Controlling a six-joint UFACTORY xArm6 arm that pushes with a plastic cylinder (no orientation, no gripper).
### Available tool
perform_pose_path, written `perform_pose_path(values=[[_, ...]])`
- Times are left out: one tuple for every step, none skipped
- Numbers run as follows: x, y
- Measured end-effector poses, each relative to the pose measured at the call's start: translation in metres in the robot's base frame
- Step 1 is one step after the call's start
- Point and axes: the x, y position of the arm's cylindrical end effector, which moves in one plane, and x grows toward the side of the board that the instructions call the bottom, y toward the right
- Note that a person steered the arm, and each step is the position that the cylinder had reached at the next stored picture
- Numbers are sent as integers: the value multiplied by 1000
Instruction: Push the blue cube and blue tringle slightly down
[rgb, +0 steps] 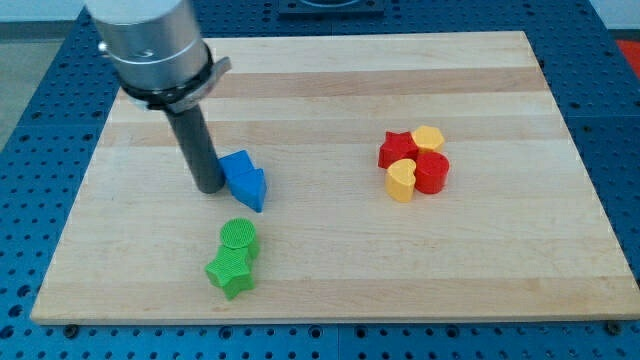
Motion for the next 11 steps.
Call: perform_pose_path(values=[[0, 16], [-16, 5], [-57, 4], [-71, 22], [-54, 30], [-23, 30], [6, 30], [25, 30], [34, 30], [19, 28], [-2, 29]])
